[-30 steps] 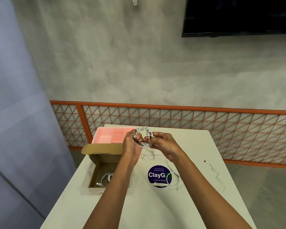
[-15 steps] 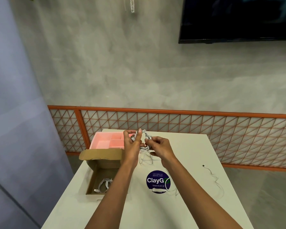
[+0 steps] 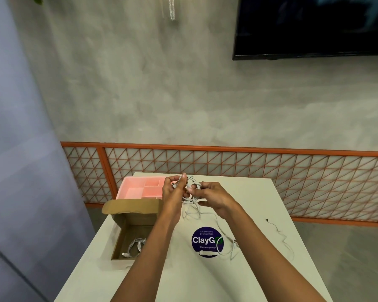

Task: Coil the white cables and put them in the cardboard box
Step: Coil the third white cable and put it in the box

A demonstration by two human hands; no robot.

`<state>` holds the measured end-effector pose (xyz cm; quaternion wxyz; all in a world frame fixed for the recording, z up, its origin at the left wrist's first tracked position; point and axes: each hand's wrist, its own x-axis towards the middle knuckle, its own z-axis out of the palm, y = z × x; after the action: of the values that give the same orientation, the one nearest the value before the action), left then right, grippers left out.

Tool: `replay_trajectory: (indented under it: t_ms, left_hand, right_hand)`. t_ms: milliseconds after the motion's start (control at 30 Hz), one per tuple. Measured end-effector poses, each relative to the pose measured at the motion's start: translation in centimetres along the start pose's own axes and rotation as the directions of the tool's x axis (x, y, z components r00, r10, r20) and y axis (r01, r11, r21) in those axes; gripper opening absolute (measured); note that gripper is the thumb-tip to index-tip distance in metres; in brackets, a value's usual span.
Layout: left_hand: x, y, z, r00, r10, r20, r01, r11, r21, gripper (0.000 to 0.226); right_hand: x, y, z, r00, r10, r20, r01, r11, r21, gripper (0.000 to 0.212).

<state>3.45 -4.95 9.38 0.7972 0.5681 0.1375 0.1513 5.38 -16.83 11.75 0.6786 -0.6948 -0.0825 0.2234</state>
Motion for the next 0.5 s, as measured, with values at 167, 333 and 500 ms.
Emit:
replay_trajectory:
  t_ms: [167, 333, 500]
  left_hand:
    - [0.5, 0.5, -0.3, 0.986, -0.151, 0.075, 0.165, 0.961, -0.223, 0.009]
    - [0.5, 0.0, -0.4, 0.995, -0.085, 0.045, 0.084, 0.996, 0.024, 0.010]
    - [0.2, -0.3, -0.3, 0.965, 0.166, -0.204, -0.089, 0.936, 0.342, 0.029]
  right_hand:
    - [0.1, -0.1, -0.7, 0.988, -0.017, 0.151, -0.007, 0.987, 0.159, 0.004]
    - [0.3, 0.5, -0.3, 0.993, -0.120, 0.020, 0.113, 0.969, 0.220, 0.011]
    - [0.7, 1.1, 0.3, 0.969, -0.210, -0.133, 0.225, 0.968, 0.111, 0.017]
